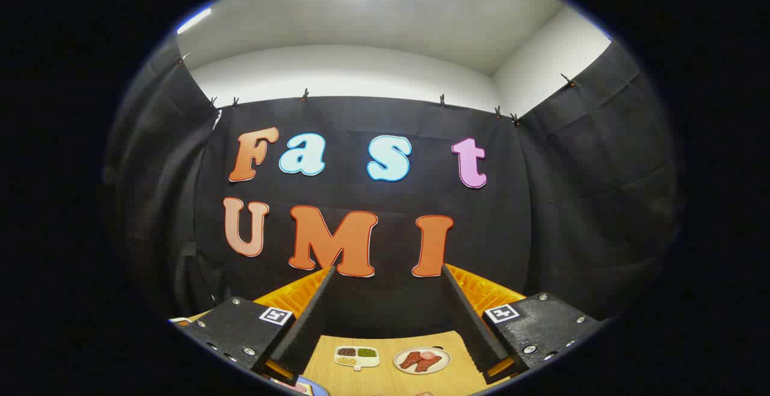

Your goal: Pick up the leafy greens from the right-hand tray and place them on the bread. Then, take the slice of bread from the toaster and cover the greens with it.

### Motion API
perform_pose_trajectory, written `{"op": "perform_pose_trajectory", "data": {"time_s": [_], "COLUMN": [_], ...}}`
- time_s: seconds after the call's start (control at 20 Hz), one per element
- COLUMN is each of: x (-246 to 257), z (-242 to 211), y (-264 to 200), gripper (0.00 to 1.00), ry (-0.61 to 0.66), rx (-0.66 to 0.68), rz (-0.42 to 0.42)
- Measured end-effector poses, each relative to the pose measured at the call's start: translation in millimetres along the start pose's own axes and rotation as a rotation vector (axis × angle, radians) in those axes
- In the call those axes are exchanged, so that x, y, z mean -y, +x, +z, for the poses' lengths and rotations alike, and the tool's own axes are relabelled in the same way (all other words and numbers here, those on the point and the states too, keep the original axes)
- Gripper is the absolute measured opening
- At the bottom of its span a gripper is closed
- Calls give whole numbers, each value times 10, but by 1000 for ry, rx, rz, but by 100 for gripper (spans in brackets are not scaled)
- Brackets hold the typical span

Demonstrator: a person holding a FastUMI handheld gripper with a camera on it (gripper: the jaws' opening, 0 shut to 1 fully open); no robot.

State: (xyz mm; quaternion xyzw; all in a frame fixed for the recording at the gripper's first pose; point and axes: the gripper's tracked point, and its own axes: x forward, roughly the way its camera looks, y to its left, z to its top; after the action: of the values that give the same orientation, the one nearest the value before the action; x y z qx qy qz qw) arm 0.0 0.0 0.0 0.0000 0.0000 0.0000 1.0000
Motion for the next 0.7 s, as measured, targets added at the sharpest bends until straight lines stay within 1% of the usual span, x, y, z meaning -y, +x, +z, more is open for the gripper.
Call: {"op": "perform_pose_trajectory", "data": {"time_s": [0.7], "x": [-5], "z": [97], "y": [8], "gripper": [100], "ry": [-13], "rx": [5], "rz": [-8]}}
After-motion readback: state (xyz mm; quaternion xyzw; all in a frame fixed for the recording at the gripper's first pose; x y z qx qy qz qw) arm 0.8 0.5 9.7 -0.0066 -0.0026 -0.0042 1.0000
